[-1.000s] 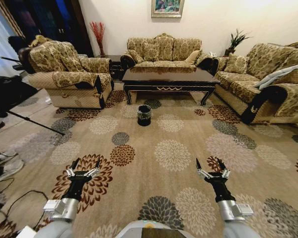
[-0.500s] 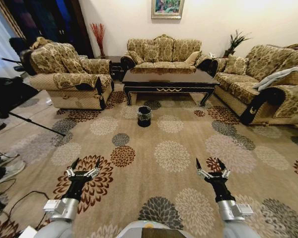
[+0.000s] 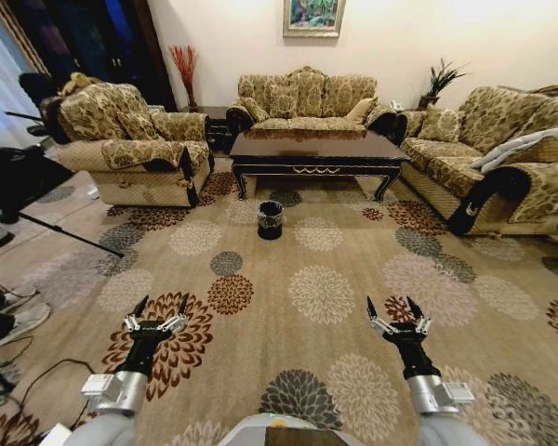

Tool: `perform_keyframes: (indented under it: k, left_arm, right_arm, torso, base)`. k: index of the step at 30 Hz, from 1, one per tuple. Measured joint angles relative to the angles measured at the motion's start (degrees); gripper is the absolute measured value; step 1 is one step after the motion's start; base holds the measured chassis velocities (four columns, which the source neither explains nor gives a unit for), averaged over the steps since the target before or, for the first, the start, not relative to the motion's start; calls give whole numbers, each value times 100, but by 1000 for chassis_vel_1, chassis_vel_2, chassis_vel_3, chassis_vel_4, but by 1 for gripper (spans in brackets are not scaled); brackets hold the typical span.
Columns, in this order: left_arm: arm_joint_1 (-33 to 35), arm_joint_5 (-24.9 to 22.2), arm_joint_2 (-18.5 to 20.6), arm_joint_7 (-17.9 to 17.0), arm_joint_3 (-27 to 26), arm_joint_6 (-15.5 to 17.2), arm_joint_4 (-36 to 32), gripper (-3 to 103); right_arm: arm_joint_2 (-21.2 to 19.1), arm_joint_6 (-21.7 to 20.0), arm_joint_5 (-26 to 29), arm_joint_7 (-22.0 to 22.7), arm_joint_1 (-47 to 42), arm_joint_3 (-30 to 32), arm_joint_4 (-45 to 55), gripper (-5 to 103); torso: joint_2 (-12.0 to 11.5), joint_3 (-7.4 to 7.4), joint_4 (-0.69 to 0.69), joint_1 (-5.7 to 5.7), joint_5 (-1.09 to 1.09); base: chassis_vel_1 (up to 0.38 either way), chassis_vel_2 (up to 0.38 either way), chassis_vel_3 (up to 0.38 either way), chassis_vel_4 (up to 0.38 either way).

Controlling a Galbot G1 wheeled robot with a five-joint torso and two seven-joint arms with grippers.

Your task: Move to the front of the table and pick up the trash from the floor, then place it into the trash bin.

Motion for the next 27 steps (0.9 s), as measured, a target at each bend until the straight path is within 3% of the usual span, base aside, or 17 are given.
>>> perform_keyframes:
  k: [27]
  left_arm:
    - [0, 0, 0, 0, 0, 0, 0, 100]
  right_arm:
    - [0, 0, 0, 0, 0, 0, 0, 100]
  torso:
    - [697, 392, 0, 302, 0]
  base:
    - [0, 0, 0, 0]
